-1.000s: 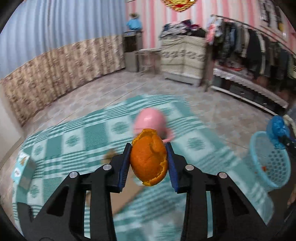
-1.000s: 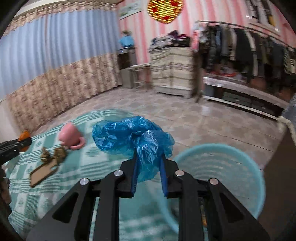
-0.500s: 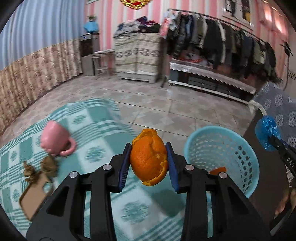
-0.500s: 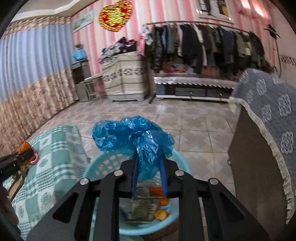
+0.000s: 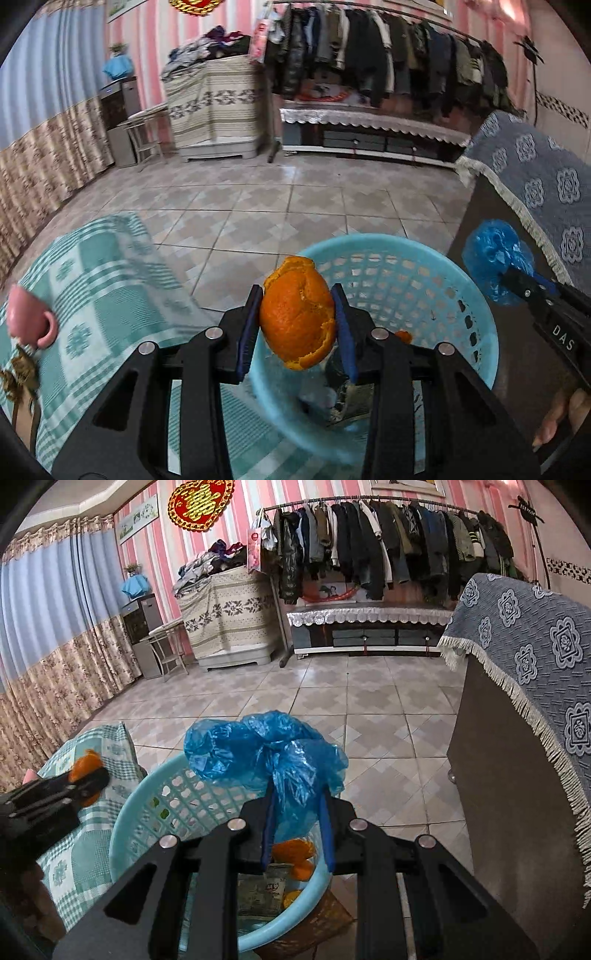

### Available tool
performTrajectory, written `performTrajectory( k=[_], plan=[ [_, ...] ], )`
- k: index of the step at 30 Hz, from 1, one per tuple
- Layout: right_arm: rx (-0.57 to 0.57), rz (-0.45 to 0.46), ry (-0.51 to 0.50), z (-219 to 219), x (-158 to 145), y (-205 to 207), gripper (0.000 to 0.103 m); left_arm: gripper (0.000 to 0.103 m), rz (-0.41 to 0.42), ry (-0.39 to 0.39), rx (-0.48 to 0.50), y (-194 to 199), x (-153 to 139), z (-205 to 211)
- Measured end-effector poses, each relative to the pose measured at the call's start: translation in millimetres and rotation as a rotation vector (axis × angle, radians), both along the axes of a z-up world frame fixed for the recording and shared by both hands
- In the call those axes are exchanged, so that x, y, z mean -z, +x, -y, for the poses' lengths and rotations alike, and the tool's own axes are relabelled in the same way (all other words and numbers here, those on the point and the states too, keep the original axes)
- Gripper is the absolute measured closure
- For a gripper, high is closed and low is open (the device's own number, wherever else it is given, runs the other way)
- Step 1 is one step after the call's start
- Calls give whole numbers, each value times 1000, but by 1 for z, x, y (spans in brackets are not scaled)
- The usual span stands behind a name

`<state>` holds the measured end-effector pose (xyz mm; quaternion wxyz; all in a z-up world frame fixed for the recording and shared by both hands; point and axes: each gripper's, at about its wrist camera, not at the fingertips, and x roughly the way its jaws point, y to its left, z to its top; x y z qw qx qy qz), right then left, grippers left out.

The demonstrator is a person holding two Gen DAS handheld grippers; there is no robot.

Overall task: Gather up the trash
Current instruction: 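Carry orange and plastic bag over the blue basket and open both tools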

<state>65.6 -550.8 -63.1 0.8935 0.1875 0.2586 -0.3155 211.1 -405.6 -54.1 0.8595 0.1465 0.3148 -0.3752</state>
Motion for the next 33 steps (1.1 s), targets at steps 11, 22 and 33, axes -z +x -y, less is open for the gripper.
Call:
performTrajectory(
  k=[11,22,33],
  plan=[
    [0,-21,31,7,10,6,82,29,12,35,16,8,12,25],
    [-69,-63,3,-12,14,37,82,9,60,-19,-126,30,-12,-25],
    [-117,-117,-36,-35,19,59,62,7,90,-14,-217,40,-19,-73]
  ],
)
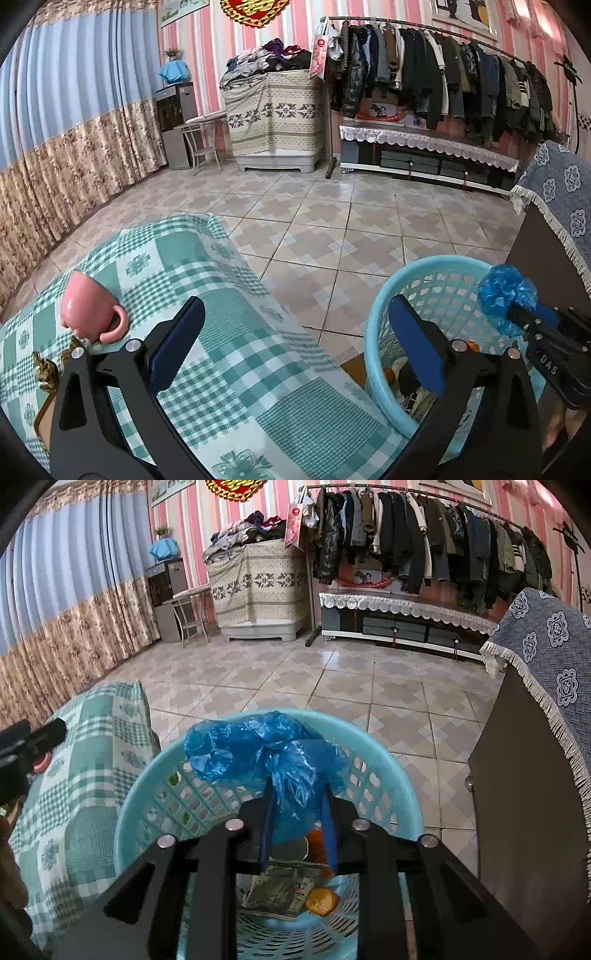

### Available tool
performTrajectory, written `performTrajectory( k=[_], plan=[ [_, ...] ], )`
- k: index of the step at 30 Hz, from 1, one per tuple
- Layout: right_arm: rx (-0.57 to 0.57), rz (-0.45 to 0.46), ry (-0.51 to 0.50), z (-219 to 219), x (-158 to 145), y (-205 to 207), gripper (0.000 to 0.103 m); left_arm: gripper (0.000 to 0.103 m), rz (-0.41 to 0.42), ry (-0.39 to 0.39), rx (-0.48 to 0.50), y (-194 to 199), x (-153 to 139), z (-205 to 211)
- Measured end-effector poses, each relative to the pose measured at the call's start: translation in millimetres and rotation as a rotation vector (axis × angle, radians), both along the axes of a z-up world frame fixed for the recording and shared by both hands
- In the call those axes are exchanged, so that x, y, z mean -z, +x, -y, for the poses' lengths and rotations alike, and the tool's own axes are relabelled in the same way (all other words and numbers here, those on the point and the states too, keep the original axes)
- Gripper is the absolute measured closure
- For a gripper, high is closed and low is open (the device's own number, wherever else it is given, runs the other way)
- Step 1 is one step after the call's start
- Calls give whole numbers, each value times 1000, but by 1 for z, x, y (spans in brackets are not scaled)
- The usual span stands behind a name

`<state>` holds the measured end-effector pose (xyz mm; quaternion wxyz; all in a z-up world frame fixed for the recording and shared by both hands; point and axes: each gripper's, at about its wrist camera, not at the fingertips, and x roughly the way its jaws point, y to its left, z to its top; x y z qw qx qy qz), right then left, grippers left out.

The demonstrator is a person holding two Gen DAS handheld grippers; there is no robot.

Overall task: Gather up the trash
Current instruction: 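Carry orange and plastic bag over the blue basket and open both tools, then move both tools back over the bed toward the brown cardboard and cloth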

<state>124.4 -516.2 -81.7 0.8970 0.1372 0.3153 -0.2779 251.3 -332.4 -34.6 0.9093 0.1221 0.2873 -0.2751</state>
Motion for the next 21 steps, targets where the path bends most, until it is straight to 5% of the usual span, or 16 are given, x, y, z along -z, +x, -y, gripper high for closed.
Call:
performTrajectory(
  k=[1,3,7,21],
  plan=[
    [5,2,-4,1,-1,0,46,7,1,1,-3,0,0,-2],
    [18,5,-14,1,-2,-2,33,7,5,9,-6,0,0,-4],
    [27,-1,-24,0,0,-2,16,6,6,6,-11,-1,-2,-13],
    [-12,-37,-88,-31,-10,9,8,5,-30,-28,-105,-7,8,-83]
  ],
)
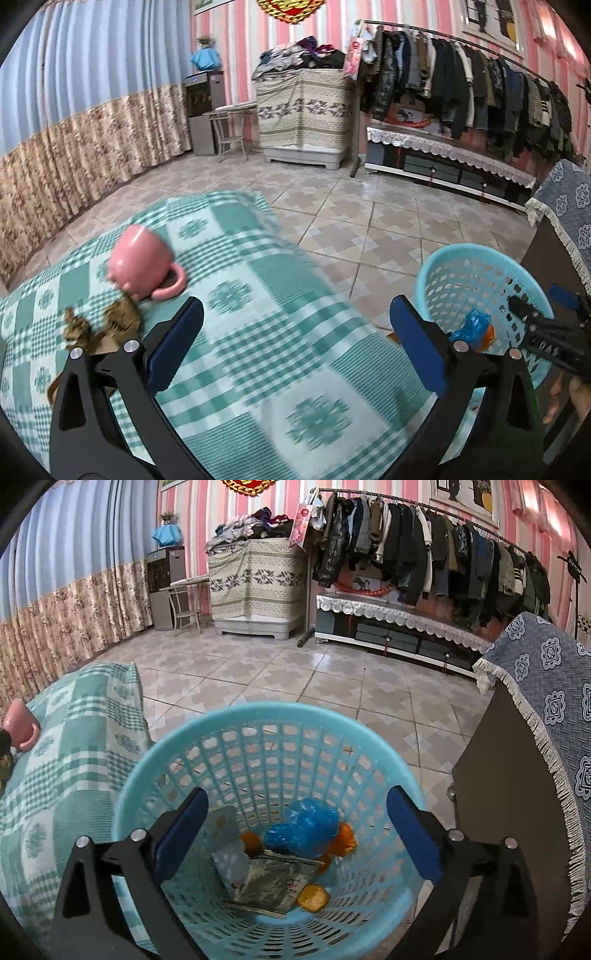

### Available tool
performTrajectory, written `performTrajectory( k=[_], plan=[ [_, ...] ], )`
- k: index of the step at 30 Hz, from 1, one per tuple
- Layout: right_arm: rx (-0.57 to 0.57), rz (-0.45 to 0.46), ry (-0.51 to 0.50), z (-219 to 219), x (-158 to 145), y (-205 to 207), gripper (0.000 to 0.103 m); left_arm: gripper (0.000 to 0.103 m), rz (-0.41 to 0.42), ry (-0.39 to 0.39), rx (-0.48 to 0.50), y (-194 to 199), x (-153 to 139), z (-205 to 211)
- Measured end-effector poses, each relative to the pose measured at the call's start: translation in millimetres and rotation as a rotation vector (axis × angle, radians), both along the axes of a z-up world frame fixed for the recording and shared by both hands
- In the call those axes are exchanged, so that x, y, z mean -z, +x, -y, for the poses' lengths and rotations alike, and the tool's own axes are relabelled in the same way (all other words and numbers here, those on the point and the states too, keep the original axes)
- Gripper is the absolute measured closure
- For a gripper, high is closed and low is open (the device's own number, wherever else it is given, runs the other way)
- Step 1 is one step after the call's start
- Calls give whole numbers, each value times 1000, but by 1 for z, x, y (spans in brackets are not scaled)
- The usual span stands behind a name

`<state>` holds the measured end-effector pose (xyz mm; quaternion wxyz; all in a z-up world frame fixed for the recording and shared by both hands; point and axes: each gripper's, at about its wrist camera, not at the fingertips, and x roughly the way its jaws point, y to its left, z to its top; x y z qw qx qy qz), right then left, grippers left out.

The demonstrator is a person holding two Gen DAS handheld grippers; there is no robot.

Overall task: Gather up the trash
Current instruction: 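Move both tools back over the bed toward the brown cardboard and cloth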

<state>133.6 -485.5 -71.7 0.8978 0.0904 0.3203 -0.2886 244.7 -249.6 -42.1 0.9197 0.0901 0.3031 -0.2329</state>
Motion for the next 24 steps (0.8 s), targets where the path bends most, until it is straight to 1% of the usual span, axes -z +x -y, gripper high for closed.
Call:
performTrajectory(
  k=[3,11,17,21,22,24],
  plan=[
    [-31,13,-16,-15,-7,6,8,5,11,19,-37,-1,2,-20],
    [-143,11,-20,-58,-13,29,8,5,2,15,-159,13,4,-92],
    [-190,14,-15,-86,-16,41,8,5,-26,27,-278,43,15,-154],
    [-227,17,-9,-110,-17,54,8,5,-42,64,-334,60,28,-183],
    [-247,16,-9,-120,-17,59,8,5,-49,63,-347,64,30,-190],
    [-294,13,-12,-140,-18,70,8,5,-76,35,-371,75,36,-206]
  ],
)
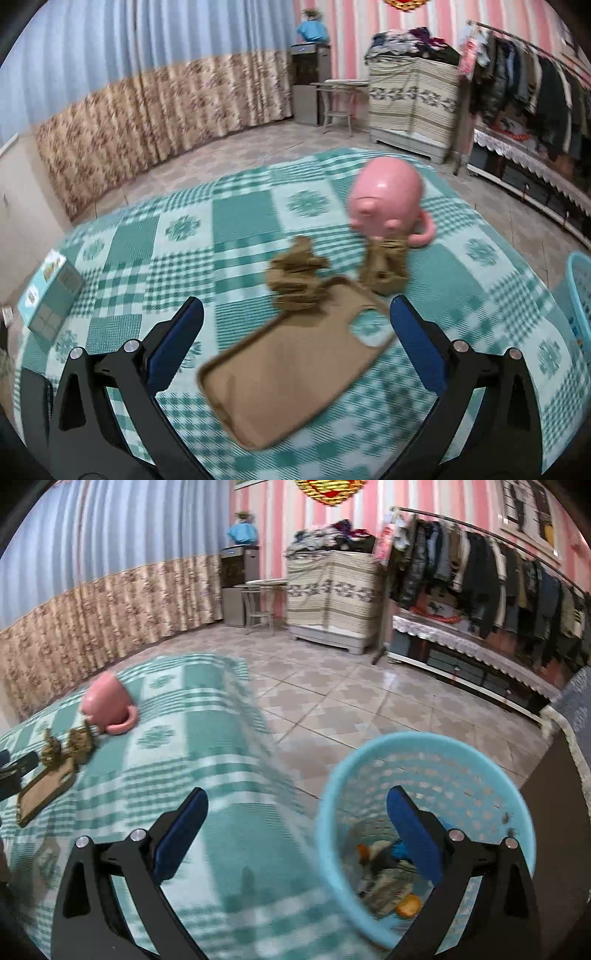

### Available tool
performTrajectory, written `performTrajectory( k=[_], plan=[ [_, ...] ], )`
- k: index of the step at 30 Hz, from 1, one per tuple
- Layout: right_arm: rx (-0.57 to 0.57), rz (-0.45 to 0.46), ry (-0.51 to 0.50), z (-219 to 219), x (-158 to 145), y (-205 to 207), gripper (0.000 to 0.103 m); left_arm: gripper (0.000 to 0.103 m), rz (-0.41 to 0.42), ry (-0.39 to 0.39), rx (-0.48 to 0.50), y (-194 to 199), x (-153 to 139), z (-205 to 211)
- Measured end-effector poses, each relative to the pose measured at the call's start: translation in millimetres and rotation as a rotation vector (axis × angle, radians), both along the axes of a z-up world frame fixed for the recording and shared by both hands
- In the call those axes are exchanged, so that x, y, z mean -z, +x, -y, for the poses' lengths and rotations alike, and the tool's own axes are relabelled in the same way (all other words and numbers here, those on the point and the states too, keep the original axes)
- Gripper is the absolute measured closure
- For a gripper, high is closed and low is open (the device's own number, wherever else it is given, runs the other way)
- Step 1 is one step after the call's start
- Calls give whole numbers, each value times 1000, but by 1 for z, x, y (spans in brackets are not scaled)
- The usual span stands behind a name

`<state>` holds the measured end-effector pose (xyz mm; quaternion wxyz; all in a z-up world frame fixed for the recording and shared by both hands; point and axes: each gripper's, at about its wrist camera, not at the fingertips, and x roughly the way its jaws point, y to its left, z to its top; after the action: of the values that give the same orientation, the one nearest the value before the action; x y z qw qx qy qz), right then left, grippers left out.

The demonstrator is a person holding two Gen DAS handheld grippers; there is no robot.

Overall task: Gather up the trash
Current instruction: 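Move both tools back over the bed toward the brown cardboard and cloth, then grasp the brown crumpled cloth with the left tool while the right tool grasps another brown cloth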

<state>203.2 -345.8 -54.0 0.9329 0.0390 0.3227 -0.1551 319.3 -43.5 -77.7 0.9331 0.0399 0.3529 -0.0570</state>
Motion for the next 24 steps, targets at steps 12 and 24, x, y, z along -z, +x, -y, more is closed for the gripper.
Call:
performTrajectory(
  k=[12,24],
  plan=[
    [-131,-26,72,-61,8,59,8,19,-58,20,64,45,20,1],
    [-188,-47,106,-108,23,101,8,57,-79,21,54,44,12,-25]
  ],
)
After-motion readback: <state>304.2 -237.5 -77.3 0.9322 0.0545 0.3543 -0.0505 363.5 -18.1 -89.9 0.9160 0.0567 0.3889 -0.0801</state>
